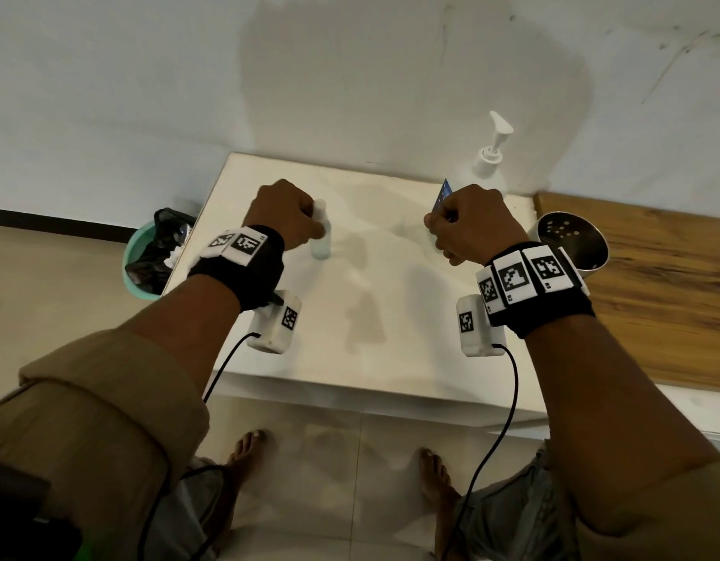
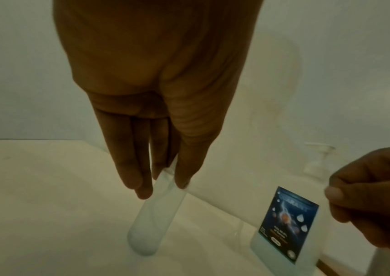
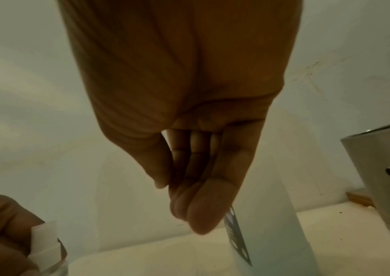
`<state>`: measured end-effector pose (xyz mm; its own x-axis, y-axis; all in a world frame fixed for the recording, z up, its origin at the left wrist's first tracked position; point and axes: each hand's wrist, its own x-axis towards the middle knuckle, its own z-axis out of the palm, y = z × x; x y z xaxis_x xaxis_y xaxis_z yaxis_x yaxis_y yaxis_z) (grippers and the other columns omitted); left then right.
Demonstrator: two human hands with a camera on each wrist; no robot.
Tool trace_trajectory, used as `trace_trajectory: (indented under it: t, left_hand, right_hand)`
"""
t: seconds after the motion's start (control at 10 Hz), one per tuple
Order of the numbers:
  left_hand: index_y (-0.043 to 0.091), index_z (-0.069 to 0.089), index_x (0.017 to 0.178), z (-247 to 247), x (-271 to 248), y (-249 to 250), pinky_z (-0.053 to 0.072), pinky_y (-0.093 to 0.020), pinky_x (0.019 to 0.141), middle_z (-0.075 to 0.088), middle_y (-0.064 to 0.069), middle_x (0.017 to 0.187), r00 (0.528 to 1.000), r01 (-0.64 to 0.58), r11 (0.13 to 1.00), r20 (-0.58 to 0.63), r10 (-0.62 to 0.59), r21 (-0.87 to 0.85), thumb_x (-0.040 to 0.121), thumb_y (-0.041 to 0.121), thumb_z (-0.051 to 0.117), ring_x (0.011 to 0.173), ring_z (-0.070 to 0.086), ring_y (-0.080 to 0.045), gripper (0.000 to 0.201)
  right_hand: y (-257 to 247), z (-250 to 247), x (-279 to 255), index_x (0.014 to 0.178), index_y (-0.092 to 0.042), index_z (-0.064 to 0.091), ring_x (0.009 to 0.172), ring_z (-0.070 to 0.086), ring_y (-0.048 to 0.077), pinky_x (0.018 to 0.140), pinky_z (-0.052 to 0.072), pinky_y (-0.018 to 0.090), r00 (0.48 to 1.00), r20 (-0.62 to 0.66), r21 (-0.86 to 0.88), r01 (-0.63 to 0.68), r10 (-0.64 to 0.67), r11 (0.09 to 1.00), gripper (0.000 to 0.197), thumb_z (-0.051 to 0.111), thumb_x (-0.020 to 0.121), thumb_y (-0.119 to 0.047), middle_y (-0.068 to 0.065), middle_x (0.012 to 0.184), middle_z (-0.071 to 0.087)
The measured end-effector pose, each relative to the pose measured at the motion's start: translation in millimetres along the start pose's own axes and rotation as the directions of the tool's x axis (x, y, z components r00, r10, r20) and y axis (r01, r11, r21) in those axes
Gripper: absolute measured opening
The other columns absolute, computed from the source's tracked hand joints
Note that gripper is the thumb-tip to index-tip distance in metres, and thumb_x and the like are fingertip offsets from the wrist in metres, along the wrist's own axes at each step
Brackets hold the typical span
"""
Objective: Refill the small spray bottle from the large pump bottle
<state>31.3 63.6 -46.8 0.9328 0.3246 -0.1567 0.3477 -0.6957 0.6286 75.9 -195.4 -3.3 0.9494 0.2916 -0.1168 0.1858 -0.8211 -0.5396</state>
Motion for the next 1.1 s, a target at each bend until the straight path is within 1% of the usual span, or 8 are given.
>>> trace_trajectory:
  t: [0.2,0.3,0.4,0.6,0.7,0.8,1.0,1.1]
  left_hand:
    - [0.011,0.076,0.083,3.9,15.2,-3.6,0.057,-0.039,0.083,0.074,-0.010,0.076,0.997,-0.046,0.995,-0.071,0.039,-0.091,0.075,0.024,0.075,0.076,0.069,-0.026,0.015]
    - [0.015,0.076,0.089,9.0,18.9,-3.9,0.056,-0.037,0.086,0.075,-0.008,0.081,0.994,-0.059,0.987,-0.099,0.045,-0.149,0.078,0.024,0.073,0.074,0.067,-0.021,0.014]
    - [0.016,0.075,0.102,22.7,24.9,-2.6,0.056,-0.038,0.089,0.076,-0.003,0.098,0.994,-0.071,0.958,-0.099,0.045,-0.279,0.079,0.021,0.076,0.081,0.072,-0.021,0.024]
    - [0.017,0.073,0.107,43.8,32.1,6.7,0.057,-0.039,0.087,0.075,0.003,0.103,0.992,-0.121,0.923,-0.072,0.102,-0.365,0.081,0.022,0.076,0.075,0.074,-0.022,0.026]
    - [0.019,0.074,0.107,50.6,32.8,12.0,0.057,-0.038,0.087,0.075,0.004,0.102,0.991,-0.134,0.916,-0.052,0.124,-0.379,0.081,0.022,0.075,0.076,0.074,-0.020,0.026]
    - [0.021,0.074,0.108,58.6,33.5,20.0,0.055,-0.039,0.091,0.075,0.005,0.105,0.985,-0.174,0.919,-0.046,0.168,-0.354,0.081,0.023,0.074,0.089,0.073,-0.020,0.026]
    - [0.020,0.072,0.112,64.0,36.5,19.8,0.053,-0.037,0.095,0.074,0.004,0.109,0.977,-0.212,0.924,-0.053,0.206,-0.318,0.084,0.026,0.072,0.098,0.070,-0.020,0.029]
    - [0.018,0.068,0.120,65.9,36.4,23.6,0.047,-0.033,0.101,0.070,0.003,0.118,0.979,-0.204,0.956,-0.068,0.194,-0.211,0.085,0.031,0.071,0.111,0.064,-0.018,0.038]
  right_hand:
    - [3.2,-7.1,1.6,0.082,0.004,0.069,0.061,0.072,0.030,0.064,0.063,0.038,0.999,0.001,0.009,-0.036,0.036,0.999,0.024,0.057,0.094,-0.014,0.019,0.075,0.072]
    - [5.2,-5.3,5.0,0.081,0.001,0.069,0.063,0.072,0.032,0.067,0.063,0.041,0.999,0.008,-0.042,-0.036,0.036,0.998,0.019,0.056,0.091,-0.008,0.019,0.076,0.072]
    - [9.1,2.8,11.4,0.083,-0.001,0.069,0.071,0.071,0.035,0.072,0.062,0.045,0.999,0.009,-0.077,-0.042,0.043,0.996,0.017,0.054,0.088,-0.007,0.020,0.081,0.071]
    - [6.9,11.3,15.5,0.083,0.000,0.069,0.074,0.071,0.033,0.075,0.061,0.043,0.999,0.040,-0.094,-0.027,0.031,0.995,0.018,0.052,0.087,-0.005,0.019,0.082,0.071]
    - [6.7,13.7,14.6,0.083,0.000,0.070,0.069,0.072,0.032,0.073,0.062,0.042,0.998,0.055,-0.108,-0.022,0.028,0.994,0.019,0.051,0.088,-0.004,0.019,0.080,0.072]
    - [7.8,17.6,14.5,0.078,-0.007,0.067,0.077,0.068,0.029,0.076,0.061,0.040,0.997,0.073,-0.156,0.002,0.010,0.988,0.018,0.051,0.087,-0.002,0.018,0.087,0.071]
    - [12.9,28.0,19.8,0.077,-0.016,0.065,0.073,0.067,0.030,0.073,0.060,0.035,0.992,0.124,-0.220,0.014,0.014,0.975,0.016,0.054,0.083,-0.006,0.018,0.101,0.066]
    - [16.5,30.3,23.4,0.082,-0.015,0.068,0.073,0.066,0.029,0.074,0.060,0.035,0.994,0.109,-0.229,0.003,0.022,0.973,0.015,0.055,0.084,-0.007,0.017,0.102,0.066]
